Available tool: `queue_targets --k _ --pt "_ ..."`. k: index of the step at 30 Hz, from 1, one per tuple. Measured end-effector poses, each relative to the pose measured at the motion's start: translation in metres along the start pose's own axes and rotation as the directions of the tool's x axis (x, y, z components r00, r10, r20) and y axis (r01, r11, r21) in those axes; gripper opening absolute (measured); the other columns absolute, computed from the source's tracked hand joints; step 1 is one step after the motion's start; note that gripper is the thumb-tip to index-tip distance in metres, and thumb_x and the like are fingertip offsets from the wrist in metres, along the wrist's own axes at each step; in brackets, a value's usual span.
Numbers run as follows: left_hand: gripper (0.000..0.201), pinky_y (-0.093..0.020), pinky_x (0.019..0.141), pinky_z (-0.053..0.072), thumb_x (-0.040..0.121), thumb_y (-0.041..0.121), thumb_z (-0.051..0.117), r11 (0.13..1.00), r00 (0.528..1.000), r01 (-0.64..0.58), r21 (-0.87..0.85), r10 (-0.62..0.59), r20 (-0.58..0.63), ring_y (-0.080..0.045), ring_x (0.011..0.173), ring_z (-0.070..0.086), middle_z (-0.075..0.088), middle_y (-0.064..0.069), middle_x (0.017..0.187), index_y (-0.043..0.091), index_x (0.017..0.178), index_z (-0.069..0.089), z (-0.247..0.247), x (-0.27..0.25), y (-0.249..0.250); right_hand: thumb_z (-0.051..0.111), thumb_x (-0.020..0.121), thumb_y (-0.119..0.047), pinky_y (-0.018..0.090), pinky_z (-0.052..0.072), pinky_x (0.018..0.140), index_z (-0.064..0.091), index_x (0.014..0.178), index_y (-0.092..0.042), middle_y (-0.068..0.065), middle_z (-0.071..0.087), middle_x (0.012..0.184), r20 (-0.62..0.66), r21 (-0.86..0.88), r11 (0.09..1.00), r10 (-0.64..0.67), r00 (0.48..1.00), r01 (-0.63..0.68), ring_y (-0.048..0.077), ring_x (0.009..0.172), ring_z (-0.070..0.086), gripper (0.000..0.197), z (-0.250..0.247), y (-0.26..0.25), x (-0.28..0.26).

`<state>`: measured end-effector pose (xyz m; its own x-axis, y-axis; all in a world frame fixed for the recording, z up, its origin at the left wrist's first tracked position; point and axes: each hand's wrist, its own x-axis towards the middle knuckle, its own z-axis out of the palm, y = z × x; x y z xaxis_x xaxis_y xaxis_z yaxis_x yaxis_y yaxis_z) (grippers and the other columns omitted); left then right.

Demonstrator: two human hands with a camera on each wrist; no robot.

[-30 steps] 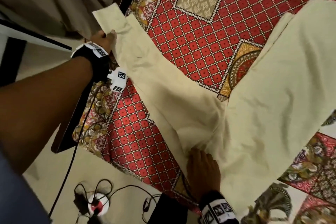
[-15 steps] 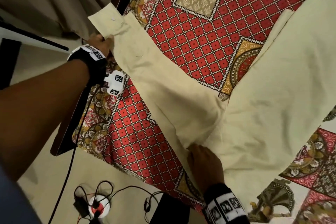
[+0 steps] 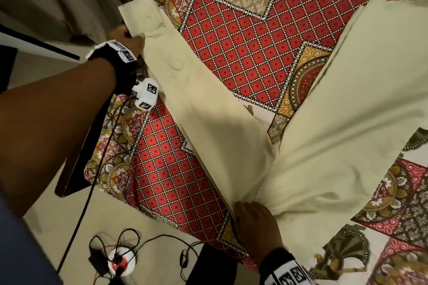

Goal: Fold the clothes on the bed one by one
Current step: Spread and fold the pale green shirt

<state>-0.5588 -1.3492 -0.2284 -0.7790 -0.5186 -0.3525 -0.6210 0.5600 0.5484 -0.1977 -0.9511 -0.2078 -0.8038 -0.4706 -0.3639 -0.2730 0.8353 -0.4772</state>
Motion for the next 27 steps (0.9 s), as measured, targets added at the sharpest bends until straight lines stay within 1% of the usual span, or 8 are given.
queue_targets --k 7,10,14,18,20,22,24,27 --pt "0.043 -0.012 0.086 0.045 0.097 0.023 0.061 0.997 0.997 -0.072 0.039 0.07 0.038 -0.022 0.12 0.061 0.065 -0.012 0.129 0.001 0.134 0.058 0.0 -0.005 -0.008 0.092 0.042 -0.034 0.029 0.044 0.037 0.059 0.057 -0.026 -0.003 0.054 0.046 0.185 -0.066 0.996 -0.046 0.982 0.059 0.017 0.038 0.054 0.038 0.002 0.001 0.006" --pt "0.049 -0.009 0.088 0.041 0.095 0.031 0.063 0.995 0.995 -0.097 0.016 0.097 -0.027 -0.013 0.114 0.061 0.065 -0.001 0.124 0.006 0.137 0.055 0.006 -0.022 -0.001 0.07 0.068 -0.053 0.03 0.05 0.046 0.065 0.062 -0.027 -0.005 0.062 0.056 0.123 -0.026 0.997 -0.069 0.99 0.072 0.015 0.05 0.061 0.027 -0.008 0.001 0.009" --pt "0.079 0.001 0.101 0.027 0.088 0.05 0.06 0.978 0.967 -0.191 0.087 0.203 -0.157 -0.016 0.134 0.047 0.05 -0.004 0.146 0.008 0.149 0.034 0.007 -0.078 -0.007 0.047 0.09 -0.036 0.036 0.052 0.072 0.073 0.096 -0.022 -0.003 0.07 0.09 -0.052 0.154 0.986 0.078 0.996 -0.07 0.022 0.081 0.062 0.029 -0.036 0.014 -0.003" --pt "0.061 -0.018 0.12 0.007 0.097 0.032 0.051 0.85 0.868 -0.452 0.272 0.489 -0.086 -0.035 0.142 0.034 0.039 -0.025 0.151 -0.001 0.147 0.038 0.03 -0.198 -0.02 0.052 0.093 -0.031 0.037 0.046 0.081 0.071 0.106 -0.016 0.006 0.067 0.101 -0.247 0.421 0.817 0.52 0.817 -0.393 0.029 0.093 0.059 0.028 -0.06 0.064 -0.039" --pt "0.045 -0.036 0.121 0.023 0.094 0.014 0.053 0.701 0.727 -0.686 0.197 0.671 0.144 -0.037 0.14 0.036 0.043 -0.024 0.148 0.002 0.137 0.051 0.061 -0.276 -0.026 0.058 0.096 -0.035 0.03 0.044 0.079 0.067 0.106 -0.015 0.007 0.062 0.096 -0.314 0.544 0.708 0.67 0.673 -0.45 0.028 0.09 0.057 0.024 -0.064 0.087 -0.069" --pt "0.048 -0.052 0.114 0.035 0.089 0.006 0.052 0.586 0.577 -0.805 0.091 0.739 0.347 -0.037 0.145 0.032 0.04 -0.019 0.153 0.005 0.136 0.055 0.097 -0.345 -0.043 0.067 0.093 -0.042 0.017 0.04 0.08 0.063 0.106 -0.016 0.008 0.058 0.096 -0.282 0.566 0.645 0.736 0.615 -0.513 0.028 0.089 0.057 0.029 -0.054 0.098 -0.104" --pt "0.051 -0.053 0.114 0.034 0.092 0.012 0.045 0.554 0.493 -0.832 0.017 0.726 0.48 -0.036 0.148 0.027 0.033 -0.014 0.158 0.008 0.142 0.051 0.127 -0.403 -0.063 0.067 0.088 -0.057 0.028 0.05 0.083 0.057 0.113 -0.023 0.006 0.056 0.104 -0.176 0.549 0.669 0.678 0.714 -0.501 0.031 0.093 0.059 0.043 -0.035 0.093 -0.138" --pt "0.049 -0.053 0.113 0.036 0.102 0.022 0.032 0.616 0.528 -0.788 0.015 0.662 0.532 -0.036 0.147 0.029 0.037 -0.015 0.156 0.005 0.144 0.048 0.149 -0.456 -0.08 0.069 0.08 -0.066 0.044 0.055 0.086 0.053 0.124 -0.027 -0.004 0.05 0.119 -0.13 0.468 0.809 0.461 0.878 -0.356 0.027 0.104 0.057 0.062 -0.008 0.073 -0.174"
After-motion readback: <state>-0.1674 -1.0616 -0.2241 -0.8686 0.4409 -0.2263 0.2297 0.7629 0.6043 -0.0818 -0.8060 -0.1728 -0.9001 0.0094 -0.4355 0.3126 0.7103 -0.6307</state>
